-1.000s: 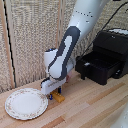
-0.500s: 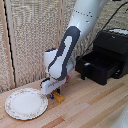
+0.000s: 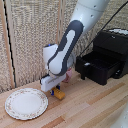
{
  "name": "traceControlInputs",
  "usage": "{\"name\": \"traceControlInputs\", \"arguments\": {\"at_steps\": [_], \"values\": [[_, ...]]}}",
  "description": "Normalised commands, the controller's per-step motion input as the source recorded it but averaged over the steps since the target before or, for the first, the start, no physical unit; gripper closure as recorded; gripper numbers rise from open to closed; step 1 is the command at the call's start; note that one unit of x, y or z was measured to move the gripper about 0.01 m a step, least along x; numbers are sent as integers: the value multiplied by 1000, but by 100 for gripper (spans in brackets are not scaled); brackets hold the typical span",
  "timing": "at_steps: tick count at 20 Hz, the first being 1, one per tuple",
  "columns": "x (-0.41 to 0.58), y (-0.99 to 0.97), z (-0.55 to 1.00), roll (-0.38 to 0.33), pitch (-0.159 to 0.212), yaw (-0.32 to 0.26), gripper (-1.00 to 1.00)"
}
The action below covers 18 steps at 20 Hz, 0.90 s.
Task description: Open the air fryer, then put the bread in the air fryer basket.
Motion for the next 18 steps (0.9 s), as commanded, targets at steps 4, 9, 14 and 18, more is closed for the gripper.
{"name": "traceControlInputs", "arguments": {"at_steps": [4,9,14,18], "values": [[319,0,1000,16,2,-5,100],[370,-38,929,1,0,-123,100],[405,-76,718,-68,6,-231,100],[414,-34,691,-109,26,-267,100]]}}
